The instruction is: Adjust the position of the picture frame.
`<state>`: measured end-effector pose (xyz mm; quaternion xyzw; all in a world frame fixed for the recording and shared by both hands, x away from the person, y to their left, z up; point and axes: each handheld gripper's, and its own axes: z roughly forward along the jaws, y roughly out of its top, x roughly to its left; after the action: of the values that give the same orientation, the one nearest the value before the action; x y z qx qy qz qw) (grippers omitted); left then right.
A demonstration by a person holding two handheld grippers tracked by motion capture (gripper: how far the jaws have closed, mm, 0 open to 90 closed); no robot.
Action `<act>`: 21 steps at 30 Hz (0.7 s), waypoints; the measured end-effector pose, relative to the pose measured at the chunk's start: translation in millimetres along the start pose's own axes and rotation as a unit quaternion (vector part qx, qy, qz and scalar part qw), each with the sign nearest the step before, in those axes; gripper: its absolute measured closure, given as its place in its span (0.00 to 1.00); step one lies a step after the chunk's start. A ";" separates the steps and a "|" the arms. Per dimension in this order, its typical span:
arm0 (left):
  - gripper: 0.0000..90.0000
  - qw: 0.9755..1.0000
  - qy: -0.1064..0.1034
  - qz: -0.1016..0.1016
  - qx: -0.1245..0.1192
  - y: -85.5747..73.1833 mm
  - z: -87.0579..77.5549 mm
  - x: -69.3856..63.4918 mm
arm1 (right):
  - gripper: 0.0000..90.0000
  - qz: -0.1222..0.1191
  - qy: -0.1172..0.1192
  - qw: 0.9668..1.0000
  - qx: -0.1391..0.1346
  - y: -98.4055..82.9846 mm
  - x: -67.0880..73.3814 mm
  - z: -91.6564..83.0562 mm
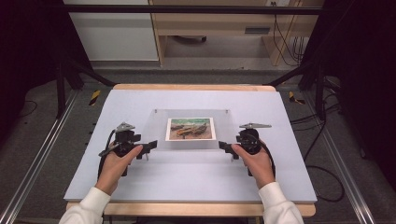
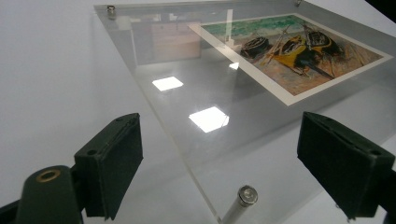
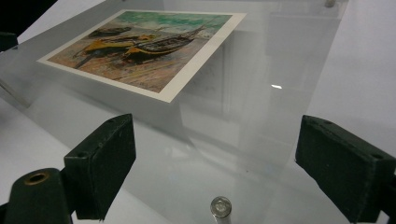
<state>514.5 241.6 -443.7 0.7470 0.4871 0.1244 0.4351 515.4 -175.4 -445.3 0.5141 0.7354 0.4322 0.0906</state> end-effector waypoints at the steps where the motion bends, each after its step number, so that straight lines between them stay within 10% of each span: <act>1: 0.15 1.000 0.000 0.000 0.000 0.0 0.0 0.0 | 0.14 0.001 0.000 1.000 0.000 0.2 -0.3 0.2; 21: 0.14 0.998 -0.033 -0.053 0.004 -3.0 8.7 0.0 | 0.14 0.016 0.006 1.000 0.004 -0.2 -2.4 1.6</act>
<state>518.0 237.4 -451.1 0.7258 0.5118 0.0742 0.4537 517.3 -176.6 -447.2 0.5235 0.7292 0.4337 0.0778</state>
